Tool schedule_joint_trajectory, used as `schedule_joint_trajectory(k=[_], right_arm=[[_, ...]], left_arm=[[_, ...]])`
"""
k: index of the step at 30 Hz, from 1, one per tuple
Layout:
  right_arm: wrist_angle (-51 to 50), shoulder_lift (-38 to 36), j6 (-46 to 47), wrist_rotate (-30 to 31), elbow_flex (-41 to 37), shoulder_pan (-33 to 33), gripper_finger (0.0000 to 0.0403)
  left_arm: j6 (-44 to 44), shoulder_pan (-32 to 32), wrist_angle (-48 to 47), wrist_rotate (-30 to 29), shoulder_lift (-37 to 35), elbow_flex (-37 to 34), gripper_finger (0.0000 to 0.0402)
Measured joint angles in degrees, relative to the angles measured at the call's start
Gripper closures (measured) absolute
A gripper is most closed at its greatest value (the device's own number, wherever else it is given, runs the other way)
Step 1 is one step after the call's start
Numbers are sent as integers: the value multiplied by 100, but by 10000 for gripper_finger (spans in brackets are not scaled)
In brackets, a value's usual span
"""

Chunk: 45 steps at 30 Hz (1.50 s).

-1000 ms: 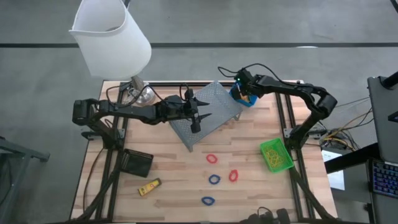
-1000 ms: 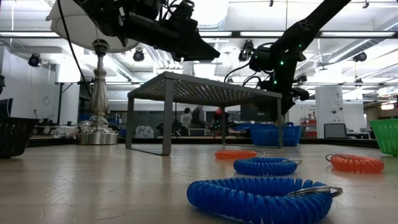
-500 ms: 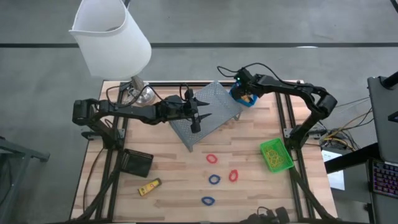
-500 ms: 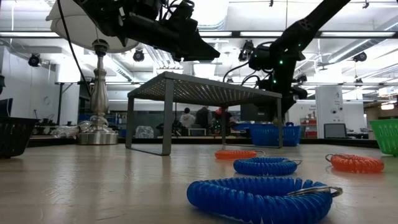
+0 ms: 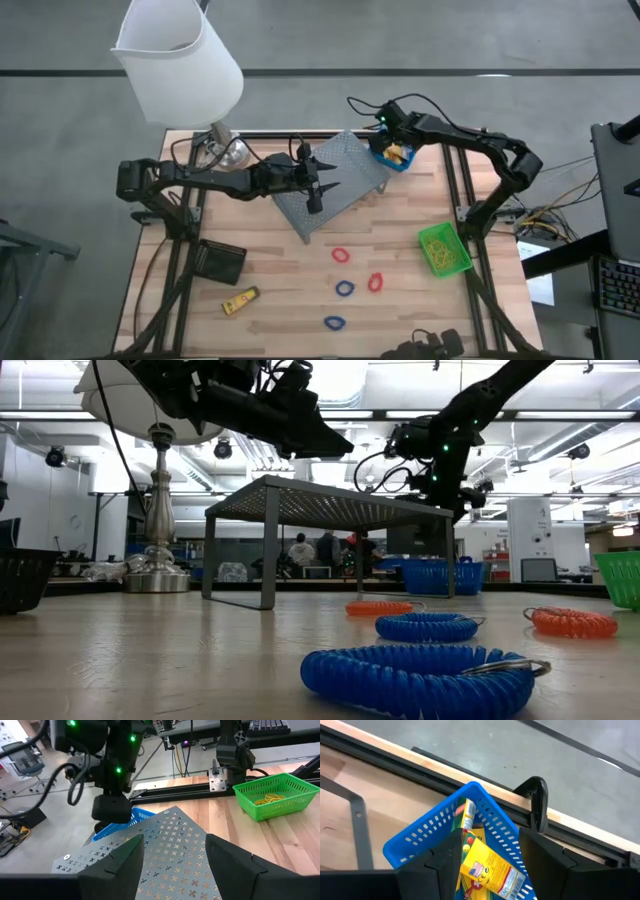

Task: Pick & Place Office Desk Supplies
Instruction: Put the crayon box into the blue basket

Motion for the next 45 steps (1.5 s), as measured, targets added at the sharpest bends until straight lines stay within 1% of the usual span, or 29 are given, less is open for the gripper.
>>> schedule_joint_trajectory(k=[4,9,15,16,18,21,22,27,33,36,39,41,45], right_arm=[[-225,-2,-2,2,253,13,211],[-200,-9,-306,0,419,116,211],[-195,-91,-449,23,582,337,211],[-191,-136,-492,76,604,379,211],[-186,-241,-591,372,653,492,211],[-192,-442,-661,983,682,703,211],[-192,-527,-662,1099,682,785,211],[-186,-1054,-658,1154,549,1277,211],[-93,-1725,-575,1159,280,2048,211],[408,-2080,-750,1170,-55,2488,211],[1358,-2459,-1470,1172,-536,2924,211],[2073,-2678,-1997,1167,-896,3174,211],[3315,-3027,-2557,1156,-1580,3511,211]], left_arm=[[0,0,-28,-2,2,0,189],[1,0,-173,0,2,0,189],[2,0,-203,0,2,0,189],[4,0,-203,0,2,0,189],[2,0,-205,0,2,0,189],[4,0,-203,-2,2,0,189],[4,0,-204,-2,2,0,189],[9,0,-244,-2,-2,0,192],[24,0,-264,-2,-49,0,203],[24,-4,-319,0,-147,0,209],[23,-4,-609,0,-337,2,213],[22,-4,-953,2,-528,2,213],[21,-7,-1848,2,-1062,2,213]])
